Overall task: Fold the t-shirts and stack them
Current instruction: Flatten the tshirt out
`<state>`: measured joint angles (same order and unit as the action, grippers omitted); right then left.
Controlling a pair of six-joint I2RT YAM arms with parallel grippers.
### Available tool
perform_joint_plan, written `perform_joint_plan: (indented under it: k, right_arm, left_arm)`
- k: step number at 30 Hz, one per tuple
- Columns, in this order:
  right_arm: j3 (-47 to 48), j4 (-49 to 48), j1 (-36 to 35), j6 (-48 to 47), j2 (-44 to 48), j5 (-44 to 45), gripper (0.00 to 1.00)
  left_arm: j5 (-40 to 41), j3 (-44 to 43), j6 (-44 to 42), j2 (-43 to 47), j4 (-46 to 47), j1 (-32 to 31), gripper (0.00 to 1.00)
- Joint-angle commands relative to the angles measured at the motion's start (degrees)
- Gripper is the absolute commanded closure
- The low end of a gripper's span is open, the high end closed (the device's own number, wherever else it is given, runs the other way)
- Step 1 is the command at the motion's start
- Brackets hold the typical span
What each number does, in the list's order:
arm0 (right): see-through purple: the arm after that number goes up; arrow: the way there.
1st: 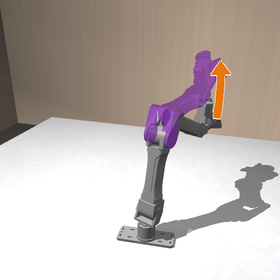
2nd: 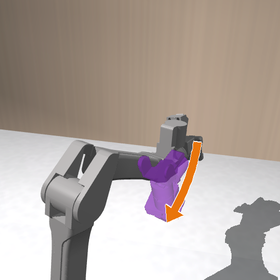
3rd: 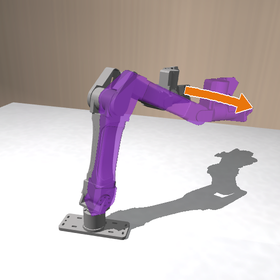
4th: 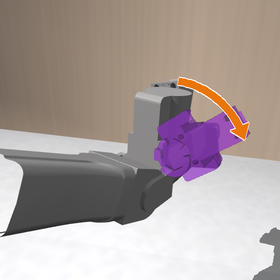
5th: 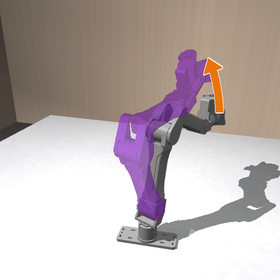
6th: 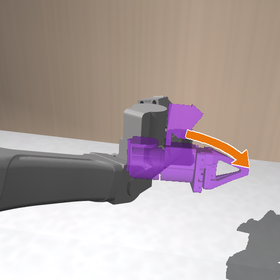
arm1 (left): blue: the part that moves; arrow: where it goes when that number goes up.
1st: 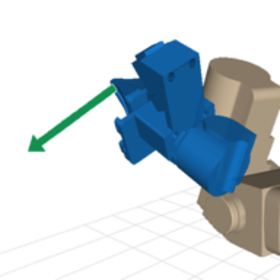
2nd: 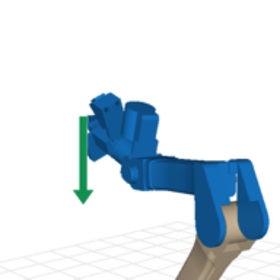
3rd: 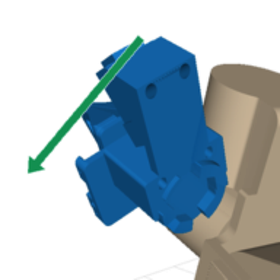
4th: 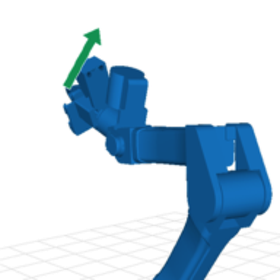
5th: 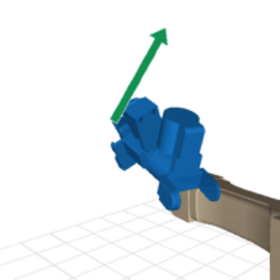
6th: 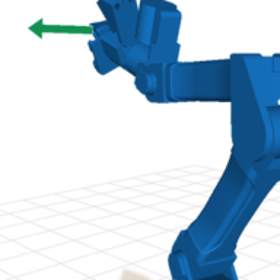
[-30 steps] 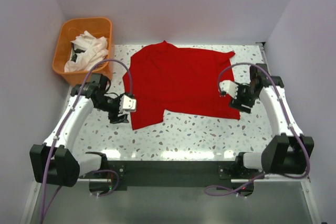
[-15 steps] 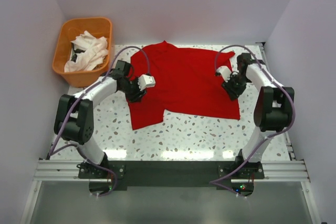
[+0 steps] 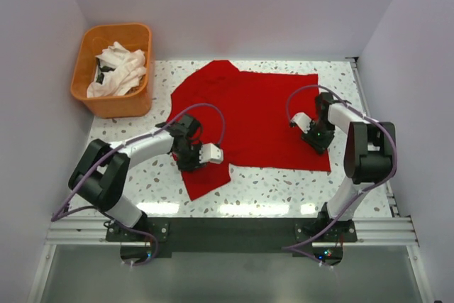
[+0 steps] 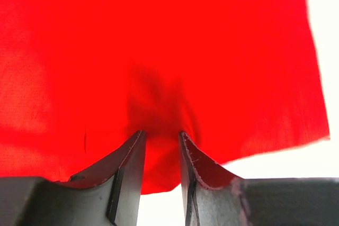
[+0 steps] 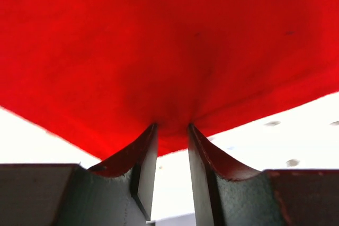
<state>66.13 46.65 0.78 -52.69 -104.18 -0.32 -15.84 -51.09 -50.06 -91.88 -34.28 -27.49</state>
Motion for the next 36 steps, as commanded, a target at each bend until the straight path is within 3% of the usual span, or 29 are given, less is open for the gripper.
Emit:
perform_joint_plan:
  k: [1, 4, 7, 11, 14, 20, 28, 33, 36]
  right_arm:
    - [-4.34, 6.59, 0.28, -7.06, 7.3, 1.55, 0.67]
    - [0.12, 14.59, 1.33, -8.57, 11.71, -3.28, 0.68]
    - [7.51, 17.16, 1.51, -3.85, 10.15, -7.58, 0.68]
    - [14.02, 14.79, 1.25, 3.18, 3.21, -9.44, 0.69]
    - [16.22, 11.46, 1.25, 5.48, -1.27, -7.6, 0.71]
    - [15.0, 6.7, 1.25, 6.89, -5.67, -3.56, 0.71]
    - [6.3, 3.09, 1.25, 3.83, -5.6, 1.01, 0.72]
    - [0.32, 8.53, 1.25, 0.31, 0.81, 0.49, 0.73]
    - [3.99, 15.47, 1.42, -0.75, 3.8, -4.68, 0.73]
  left_arm:
    - [-8.1, 1.53, -2.84, 4.94, -17.25, -4.94, 0.64]
    - [-13.42, -3.91, -4.26, 8.37, -22.57, -5.39, 0.64]
    - [-13.78, -11.29, -3.2, 6.89, -20.67, -1.71, 0.64]
    - [-12.75, -22.09, 1.36, -3.88, -15.03, 7.43, 0.64]
    - [-7.47, -24.93, 6.37, -8.83, -10.2, 9.11, 0.63]
    - [0.36, -20.39, 9.1, -11.75, -4.48, 9.73, 0.64]
    - [2.3, -7.98, 9.81, -8.5, -5.78, 9.64, 0.7]
    - [-0.33, -1.91, 11.3, -2.88, -11.32, 6.14, 0.75]
    - [-3.49, -3.91, 11.21, -0.15, -16.16, 4.37, 0.74]
